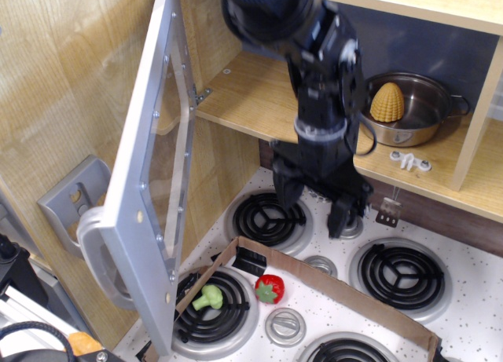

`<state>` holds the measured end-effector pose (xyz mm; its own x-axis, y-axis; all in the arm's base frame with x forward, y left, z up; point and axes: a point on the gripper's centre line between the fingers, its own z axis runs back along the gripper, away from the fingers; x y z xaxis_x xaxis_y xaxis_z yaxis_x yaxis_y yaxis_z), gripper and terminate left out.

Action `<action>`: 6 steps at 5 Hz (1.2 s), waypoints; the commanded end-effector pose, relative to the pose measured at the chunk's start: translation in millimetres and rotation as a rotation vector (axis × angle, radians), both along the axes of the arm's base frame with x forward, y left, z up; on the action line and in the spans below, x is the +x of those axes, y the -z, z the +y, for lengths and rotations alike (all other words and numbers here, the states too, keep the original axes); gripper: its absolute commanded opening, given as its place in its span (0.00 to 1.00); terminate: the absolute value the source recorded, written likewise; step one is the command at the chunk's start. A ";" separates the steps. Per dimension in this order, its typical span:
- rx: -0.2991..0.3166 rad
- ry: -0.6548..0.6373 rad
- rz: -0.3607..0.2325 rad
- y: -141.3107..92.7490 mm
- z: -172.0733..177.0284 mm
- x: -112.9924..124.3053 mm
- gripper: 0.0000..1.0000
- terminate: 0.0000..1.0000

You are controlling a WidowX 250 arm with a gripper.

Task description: Close microwave

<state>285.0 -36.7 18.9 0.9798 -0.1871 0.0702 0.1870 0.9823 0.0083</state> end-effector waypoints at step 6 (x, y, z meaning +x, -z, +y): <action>0.285 0.174 0.088 -164.3 70.8 -49.5 1.00 0.00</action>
<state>228.3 35.7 168.7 0.9235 -0.3540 -0.1474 0.3803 0.8951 0.2328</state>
